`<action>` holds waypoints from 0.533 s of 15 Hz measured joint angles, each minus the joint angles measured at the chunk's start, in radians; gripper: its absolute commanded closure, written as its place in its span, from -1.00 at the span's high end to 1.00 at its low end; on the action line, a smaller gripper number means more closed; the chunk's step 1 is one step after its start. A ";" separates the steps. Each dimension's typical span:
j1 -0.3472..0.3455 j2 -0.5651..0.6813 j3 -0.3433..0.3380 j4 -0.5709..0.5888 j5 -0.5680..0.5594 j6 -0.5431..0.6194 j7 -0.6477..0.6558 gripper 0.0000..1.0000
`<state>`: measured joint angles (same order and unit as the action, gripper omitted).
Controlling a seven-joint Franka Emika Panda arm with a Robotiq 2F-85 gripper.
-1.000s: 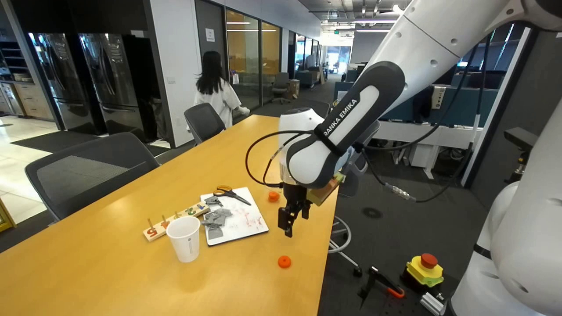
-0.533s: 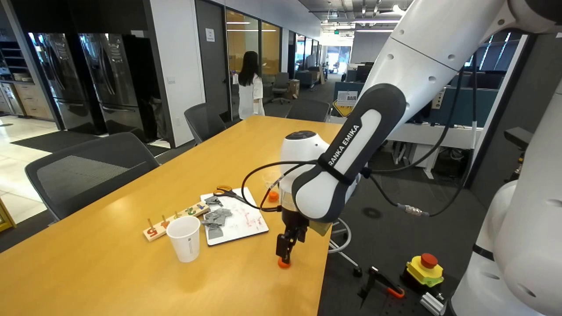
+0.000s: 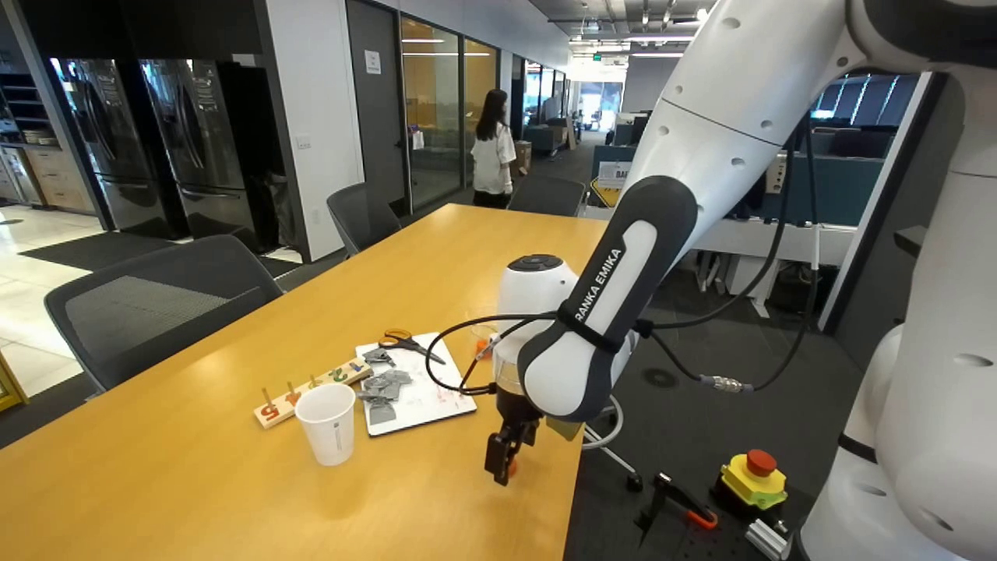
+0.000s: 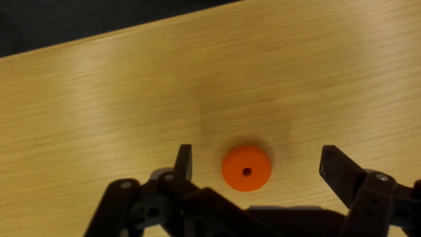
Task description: Put the orange rings inside the clear cup, put the blue ring inside the white cup
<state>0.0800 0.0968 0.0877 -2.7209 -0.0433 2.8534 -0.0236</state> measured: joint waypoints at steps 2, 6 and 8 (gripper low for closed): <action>0.000 0.025 0.000 0.007 0.000 0.021 0.000 1.00; 0.000 0.064 0.000 0.025 0.000 0.045 0.000 1.00; 0.000 0.076 0.000 0.034 0.000 0.050 0.000 1.00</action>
<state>0.0800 0.1730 0.0877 -2.6865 -0.0433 2.9031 -0.0236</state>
